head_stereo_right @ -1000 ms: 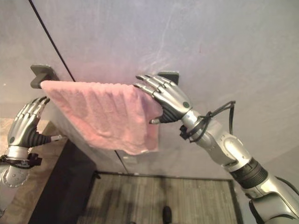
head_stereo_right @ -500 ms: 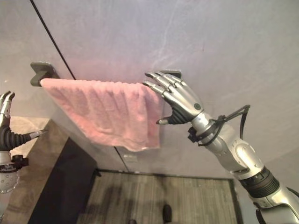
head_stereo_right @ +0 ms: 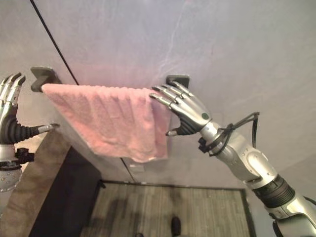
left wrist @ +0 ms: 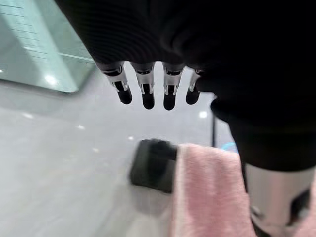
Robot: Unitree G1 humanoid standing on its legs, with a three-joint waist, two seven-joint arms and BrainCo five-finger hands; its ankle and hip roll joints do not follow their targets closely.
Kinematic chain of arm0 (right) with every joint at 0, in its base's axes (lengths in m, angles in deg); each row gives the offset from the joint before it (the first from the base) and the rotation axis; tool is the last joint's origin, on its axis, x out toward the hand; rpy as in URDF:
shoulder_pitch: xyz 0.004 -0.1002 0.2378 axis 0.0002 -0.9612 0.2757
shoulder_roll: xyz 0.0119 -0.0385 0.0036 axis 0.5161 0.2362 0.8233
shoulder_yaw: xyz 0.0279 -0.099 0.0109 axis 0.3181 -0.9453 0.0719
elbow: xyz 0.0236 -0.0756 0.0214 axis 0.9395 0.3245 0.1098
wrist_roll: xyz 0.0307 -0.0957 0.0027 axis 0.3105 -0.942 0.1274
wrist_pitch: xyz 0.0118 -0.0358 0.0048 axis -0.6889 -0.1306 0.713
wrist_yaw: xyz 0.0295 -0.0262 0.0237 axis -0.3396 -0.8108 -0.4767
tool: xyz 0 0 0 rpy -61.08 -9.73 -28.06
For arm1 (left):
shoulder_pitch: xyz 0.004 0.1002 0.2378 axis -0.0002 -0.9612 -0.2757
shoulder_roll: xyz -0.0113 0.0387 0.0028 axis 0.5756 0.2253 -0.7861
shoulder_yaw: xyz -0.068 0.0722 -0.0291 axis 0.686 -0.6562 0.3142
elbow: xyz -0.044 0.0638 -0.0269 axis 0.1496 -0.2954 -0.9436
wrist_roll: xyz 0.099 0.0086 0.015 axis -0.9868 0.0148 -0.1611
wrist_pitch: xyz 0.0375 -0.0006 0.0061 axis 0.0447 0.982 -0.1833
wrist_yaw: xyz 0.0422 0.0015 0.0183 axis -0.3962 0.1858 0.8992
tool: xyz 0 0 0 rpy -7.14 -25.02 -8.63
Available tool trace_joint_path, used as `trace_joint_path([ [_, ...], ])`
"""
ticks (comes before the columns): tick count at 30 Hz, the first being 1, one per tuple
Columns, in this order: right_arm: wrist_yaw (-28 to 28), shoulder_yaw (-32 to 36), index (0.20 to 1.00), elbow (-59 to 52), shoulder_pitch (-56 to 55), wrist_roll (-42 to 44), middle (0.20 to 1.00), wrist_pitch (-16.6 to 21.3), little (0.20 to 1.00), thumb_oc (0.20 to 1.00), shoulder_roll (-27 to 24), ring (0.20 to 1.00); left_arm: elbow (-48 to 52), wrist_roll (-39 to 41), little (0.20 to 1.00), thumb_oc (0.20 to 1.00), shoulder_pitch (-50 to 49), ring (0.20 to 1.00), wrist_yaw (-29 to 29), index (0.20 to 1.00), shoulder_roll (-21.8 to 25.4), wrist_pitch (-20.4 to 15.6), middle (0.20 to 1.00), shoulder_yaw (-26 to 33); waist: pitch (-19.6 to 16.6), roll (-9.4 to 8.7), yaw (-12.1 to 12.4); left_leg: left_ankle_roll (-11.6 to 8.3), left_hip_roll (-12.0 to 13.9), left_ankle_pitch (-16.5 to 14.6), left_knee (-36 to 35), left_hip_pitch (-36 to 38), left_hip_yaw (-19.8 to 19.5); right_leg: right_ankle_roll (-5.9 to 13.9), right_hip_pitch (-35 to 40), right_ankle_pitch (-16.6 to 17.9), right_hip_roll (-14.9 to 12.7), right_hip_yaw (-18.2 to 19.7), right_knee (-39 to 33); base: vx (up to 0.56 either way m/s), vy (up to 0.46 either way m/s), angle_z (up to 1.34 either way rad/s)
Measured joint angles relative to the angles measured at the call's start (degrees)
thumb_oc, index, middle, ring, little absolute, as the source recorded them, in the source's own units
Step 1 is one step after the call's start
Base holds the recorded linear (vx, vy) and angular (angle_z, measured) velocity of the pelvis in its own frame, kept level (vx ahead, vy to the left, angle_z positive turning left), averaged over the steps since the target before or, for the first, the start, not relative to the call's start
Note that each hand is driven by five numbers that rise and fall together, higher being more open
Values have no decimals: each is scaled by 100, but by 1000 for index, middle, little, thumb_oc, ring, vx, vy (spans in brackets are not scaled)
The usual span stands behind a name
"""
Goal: Put brush and paste in cup on sink, flatten towel.
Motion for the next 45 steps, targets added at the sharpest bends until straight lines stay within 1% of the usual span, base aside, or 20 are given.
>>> trace_joint_path([
  [3,-3,-140,1000,93,157,-83,1000,12,1000,1000,-3,1000,1,-1,1000,1000,157,1000,-48,1000,98,-26,1000,-176,-4,-1,-12,-1,0,4,2,32,14,-7,-2,10,2,4,0,1,0,-1],
  [6,-20,-189,1000,139,227,-119,1000,11,1000,1000,-4,1000,-23,-2,1000,1000,181,1000,-183,1000,349,-32,1000,-467,-4,3,-22,-3,0,5,2,38,31,-13,-4,17,5,19,0,-3,-2,-2],
  [9,-69,-225,1000,147,293,-111,1000,5,1000,1000,-27,1000,-332,-17,1000,1000,268,1000,-327,1000,634,-30,1000,-772,-3,5,-28,-8,0,8,1,34,31,-14,-12,17,6,19,0,0,0,0],
  [11,-86,-224,1000,126,294,-105,1000,8,1000,1000,-107,1000,-425,-62,1000,1000,286,1000,-400,1000,828,-37,1000,-787,-8,14,-26,-10,0,10,1,28,31,-14,-18,17,6,20,0,0,0,0],
  [12,-92,-218,1000,124,291,-92,1000,9,1000,1000,-131,1000,-449,-118,1000,1000,272,1000,-431,1000,949,-21,1000,-791,-10,21,-27,-10,0,10,1,29,33,-14,-18,17,6,21,0,0,0,0],
  [14,-162,-198,1000,94,283,47,1000,16,1000,1000,-284,1000,-453,-516,1000,1000,209,1000,-564,1000,1596,57,1000,-791,-16,25,-16,-10,1,11,2,31,34,-16,-15,20,6,23,0,18,1,0],
  [15,-252,-215,1000,82,290,65,1000,19,1000,1000,-335,1000,-469,-708,1000,1000,141,1000,-723,1000,1746,57,1000,-716,-77,102,-14,-9,-5,7,0,37,38,-12,-8,22,1,34,-1,0,0,0],
  [17,-305,-215,1000,70,301,172,1000,47,1000,1000,-437,1000,-478,-755,1000,1000,92,1000,-779,1000,1861,43,1000,-693,-86,127,4,-8,-6,6,1,52,41,-10,5,21,2,34,0,18,3,0],
  [20,-356,-214,1000,82,305,302,1000,94,1000,1000,-588,1000,-473,-853,1000,1000,-58,1000,-861,1000,1857,39,1000,-525,-95,136,1,-8,-1,6,0,82,51,-11,30,21,11,44,0,4,-1,-1],
  [22,-362,-203,1000,78,289,319,1000,113,1000,1000,-798,1000,-533,-866,1000,1000,-115,1000,-889,1000,1847,40,1000,-463,-99,134,0,-8,-2,6,0,91,53,-11,37,21,10,47,0,0,0,0],
  [25,-423,-9,1000,71,95,483,1000,138,1000,1000,-1013,1000,-648,-864,1000,1000,-134,1000,-898,1000,1827,44,1000,-462,-129,107,-1,-8,-2,6,0,99,48,-12,49,21,10,46,0,0,0,0],
  [28,-421,204,1000,68,-141,527,1000,141,1000,1000,-1055,1000,-644,-855,1000,1000,-185,1000,-895,1000,1787,44,1000,-461,-167,83,1,-8,-2,6,0,101,49,-12,51,21,10,46,0,0,0,0],
  [31,-414,263,1000,78,-250,551,1000,145,1000,1000,-1193,1000,-712,-855,1000,1000,-213,1000,-901,1000,1778,42,1000,-468,-219,65,-22,-8,-3,6,0,103,53,-12,51,21,10,50,0,0,0,0],
  [33,-431,468,1000,100,-459,561,1000,139,1000,1000,-1284,1000,-729,-853,1000,1000,-235,1000,-898,1000,1734,43,1000,-469,-244,66,-26,-7,-5,6,0,105,59,-11,50,21,10,58,0,-6,3,-2],
  [36,-427,512,1000,130,-509,564,1000,131,1000,1000,-1324,1000,-805,-834,1000,1000,-230,1000,-871,1000,1461,57,1000,-460,-272,111,-13,-3,-9,2,-1,106,184,-6,14,28,18,151,-1,-7,2,-14],
  [38,-444,509,1000,164,-532,564,1000,121,1000,1000,-1329,1000,-864,-833,1000,1000,-219,1000,-851,1000,1413,81,1000,-459,-271,124,-18,-3,-7,2,-8,99,190,1,6,31,22,166,-1,-3,-3,-9],
  [40,-486,504,1000,234,-644,564,1000,67,1000,1000,-1343,1000,-878,-694,1000,1000,-177,1000,-854,1000,1199,97,1000,-467,-278,143,-34,-9,-2,-11,-27,90,190,5,5,34,28,173,-1,-4,-2,-2],
  [43,-558,455,1000,374,-689,564,1000,24,1000,1000,-1341,1000,-904,-574,1000,1000,-108,1000,-862,1000,1067,146,1000,-491,-279,139,-57,-19,9,-19,-26,82,189,9,-1,38,40,175,-1,0,0,0],
  [44,-561,447,1000,414,-710,565,1000,-8,1000,1000,-1310,1000,-928,-439,1000,1000,-8,1000,-875,1000,817,149,1000,-530,-287,152,-57,-17,9,-21,-27,81,188,9,0,38,40,175,-1,0,0,0],
  [45,-562,444,1000,428,-787,565,1000,-31,1000,1000,-1298,1000,-919,-204,1000,1000,143,1000,-844,1000,397,143,1000,-547,-289,159,-61,-19,10,-19,-27,80,183,8,0,38,42,173,-1,0,0,0],
])
